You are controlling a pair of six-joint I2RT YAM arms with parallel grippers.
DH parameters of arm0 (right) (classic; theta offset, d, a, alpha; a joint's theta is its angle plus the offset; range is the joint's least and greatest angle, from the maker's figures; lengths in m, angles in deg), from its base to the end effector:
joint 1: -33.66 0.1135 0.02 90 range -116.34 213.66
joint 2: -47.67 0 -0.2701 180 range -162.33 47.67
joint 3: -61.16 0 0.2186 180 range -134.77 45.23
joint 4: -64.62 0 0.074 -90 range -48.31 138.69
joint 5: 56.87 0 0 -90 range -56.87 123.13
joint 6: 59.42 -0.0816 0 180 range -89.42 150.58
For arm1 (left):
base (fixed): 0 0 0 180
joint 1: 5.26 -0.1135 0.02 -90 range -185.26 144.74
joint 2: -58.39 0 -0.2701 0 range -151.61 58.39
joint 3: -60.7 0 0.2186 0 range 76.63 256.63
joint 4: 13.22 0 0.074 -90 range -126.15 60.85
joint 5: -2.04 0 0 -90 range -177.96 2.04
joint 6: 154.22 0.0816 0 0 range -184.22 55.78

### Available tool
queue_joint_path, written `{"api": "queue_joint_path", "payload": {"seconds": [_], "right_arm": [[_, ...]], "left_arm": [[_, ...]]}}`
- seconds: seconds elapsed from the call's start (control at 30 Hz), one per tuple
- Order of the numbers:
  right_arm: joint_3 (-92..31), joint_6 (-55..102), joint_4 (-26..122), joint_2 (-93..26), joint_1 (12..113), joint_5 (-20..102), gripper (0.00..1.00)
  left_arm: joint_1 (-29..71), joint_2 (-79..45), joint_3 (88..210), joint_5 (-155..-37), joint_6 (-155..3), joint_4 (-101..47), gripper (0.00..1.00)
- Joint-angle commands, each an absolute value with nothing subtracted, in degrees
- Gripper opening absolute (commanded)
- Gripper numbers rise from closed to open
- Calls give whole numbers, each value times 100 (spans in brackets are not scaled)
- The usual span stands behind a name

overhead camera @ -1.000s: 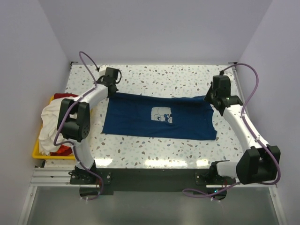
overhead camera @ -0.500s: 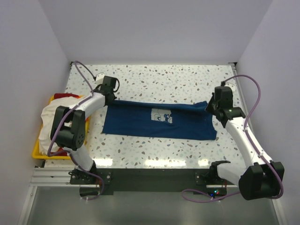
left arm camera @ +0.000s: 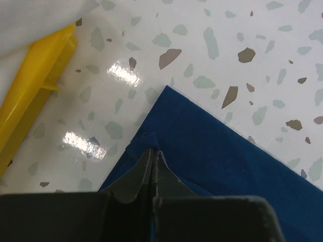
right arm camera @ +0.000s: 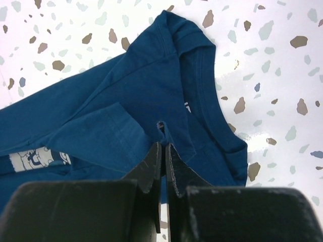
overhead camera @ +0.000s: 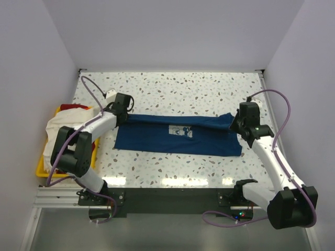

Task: Fold and stack the t-shirts
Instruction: Fold the tshirt

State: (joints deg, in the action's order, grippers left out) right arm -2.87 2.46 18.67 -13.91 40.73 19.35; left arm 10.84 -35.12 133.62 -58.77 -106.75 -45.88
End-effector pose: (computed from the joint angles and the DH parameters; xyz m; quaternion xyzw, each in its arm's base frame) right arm 0.2217 0.0079 0.2549 0.2132 0.8882 0.0134 0.4069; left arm 0.3262 -0.0527 0.1898 -0.2873 0.8759 0.0592 0.3831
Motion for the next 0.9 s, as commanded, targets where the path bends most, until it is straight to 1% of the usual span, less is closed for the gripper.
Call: {"api": "queue_joint_path", "payload": {"seconds": [0.0, 0.17, 0.27, 0.3, 0.33, 0.37, 0.43, 0.47, 0.57, 0.77, 0.87], "right_arm": [[-118, 184, 1828, -1183, 4051, 1968, 0], [145, 131, 1845, -1043, 4051, 1995, 0], [295, 78, 1819, -929, 3999, 2161, 0], [339, 52, 1871, -902, 3990, 2240, 0], [374, 52, 1863, -850, 3981, 2293, 2], [418, 34, 1854, -814, 3981, 2372, 7], [479, 34, 1872, -753, 3972, 2443, 15], [480, 34, 1854, -683, 3972, 2539, 25], [480, 43, 1889, -516, 3972, 2724, 34], [260, 60, 2223, -822, 3972, 3005, 36], [93, 113, 2512, -1340, 3981, 3251, 36]], "left_arm": [[1135, -3170, 13086, -5588, -10975, -4322, 0], [1136, -2950, 12831, -5552, -11115, -4269, 1], [1135, -2748, 12665, -5667, -11133, -4146, 9], [1135, -2600, 12612, -5702, -11116, -4033, 13], [1135, -2529, 12559, -5780, -11116, -3979, 18], [1135, -2459, 12506, -5798, -11116, -3970, 28], [1127, -2291, 12497, -5825, -11116, -3926, 34], [1127, -2256, 12549, -5842, -11090, -3935, 41], [1127, -2194, 12707, -5930, -10958, -3882, 41], [1354, -2677, 12988, -6545, -10843, -3531, 38], [1837, -3072, 13296, -6598, -10817, -3626, 36]]}}
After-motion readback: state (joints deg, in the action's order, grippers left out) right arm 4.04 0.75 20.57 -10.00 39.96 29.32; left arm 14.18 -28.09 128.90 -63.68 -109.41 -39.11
